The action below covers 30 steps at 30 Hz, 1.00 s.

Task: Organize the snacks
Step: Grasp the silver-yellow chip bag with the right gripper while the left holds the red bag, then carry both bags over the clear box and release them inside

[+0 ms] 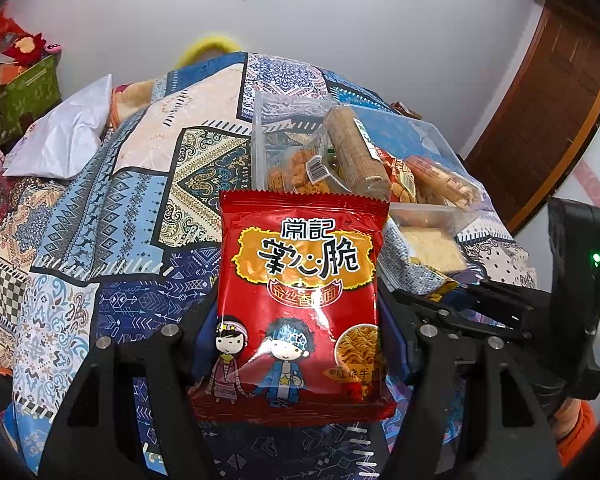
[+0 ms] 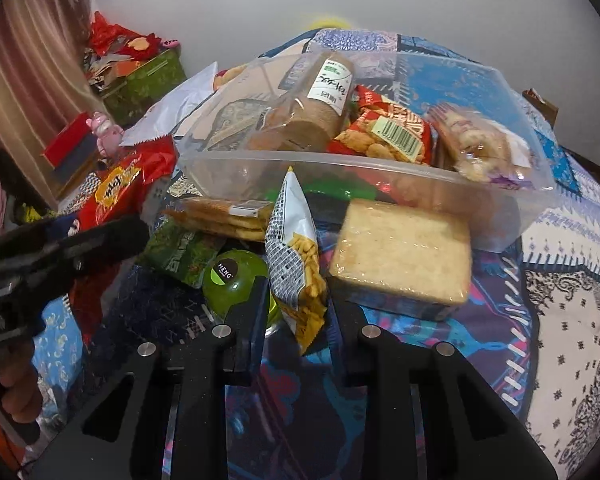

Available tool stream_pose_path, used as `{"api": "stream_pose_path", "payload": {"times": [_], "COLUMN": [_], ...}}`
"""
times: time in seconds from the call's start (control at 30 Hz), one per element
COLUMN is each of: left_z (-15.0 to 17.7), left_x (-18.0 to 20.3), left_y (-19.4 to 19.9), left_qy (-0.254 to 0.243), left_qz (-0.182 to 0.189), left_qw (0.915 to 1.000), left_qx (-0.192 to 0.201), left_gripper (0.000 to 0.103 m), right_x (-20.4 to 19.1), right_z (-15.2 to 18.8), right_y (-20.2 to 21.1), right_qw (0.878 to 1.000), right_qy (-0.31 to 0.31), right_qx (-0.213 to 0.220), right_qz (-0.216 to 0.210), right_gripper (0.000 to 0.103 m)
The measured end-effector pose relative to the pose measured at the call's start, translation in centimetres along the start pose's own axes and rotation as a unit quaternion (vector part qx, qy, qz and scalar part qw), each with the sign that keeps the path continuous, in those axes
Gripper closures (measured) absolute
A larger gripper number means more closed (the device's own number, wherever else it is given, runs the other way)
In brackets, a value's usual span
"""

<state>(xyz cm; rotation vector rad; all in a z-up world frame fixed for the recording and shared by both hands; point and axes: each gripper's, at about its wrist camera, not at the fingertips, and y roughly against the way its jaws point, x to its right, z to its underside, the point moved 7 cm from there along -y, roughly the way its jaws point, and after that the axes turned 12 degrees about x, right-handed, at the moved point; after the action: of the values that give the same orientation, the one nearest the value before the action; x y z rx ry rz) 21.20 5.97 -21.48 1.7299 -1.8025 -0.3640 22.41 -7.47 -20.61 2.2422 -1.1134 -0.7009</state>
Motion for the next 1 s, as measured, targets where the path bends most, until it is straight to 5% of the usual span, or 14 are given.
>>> {"api": "stream_pose_path", "payload": {"times": [0.43,1.0], "left_z": [0.3,-6.3], "left_x": [-0.6,0.9], "left_y": [0.1,2.5], "left_qy": [0.01,0.0], "left_qz": [-0.007,-0.007], "left_qw": [0.9999,0.9984], "left_qx": [-0.006,0.057], "left_gripper": [0.036,0.036], "right_x": [-0.6,0.4], "right_z": [0.1,-4.9], "right_y": [0.1,6.6], "right_qw": [1.0,0.994], "right_qy": [-0.003,0.008], "right_qx": [0.005,0.11], "right_qz": [-0.006,0.008], "right_gripper": [0.085,0.086]}}
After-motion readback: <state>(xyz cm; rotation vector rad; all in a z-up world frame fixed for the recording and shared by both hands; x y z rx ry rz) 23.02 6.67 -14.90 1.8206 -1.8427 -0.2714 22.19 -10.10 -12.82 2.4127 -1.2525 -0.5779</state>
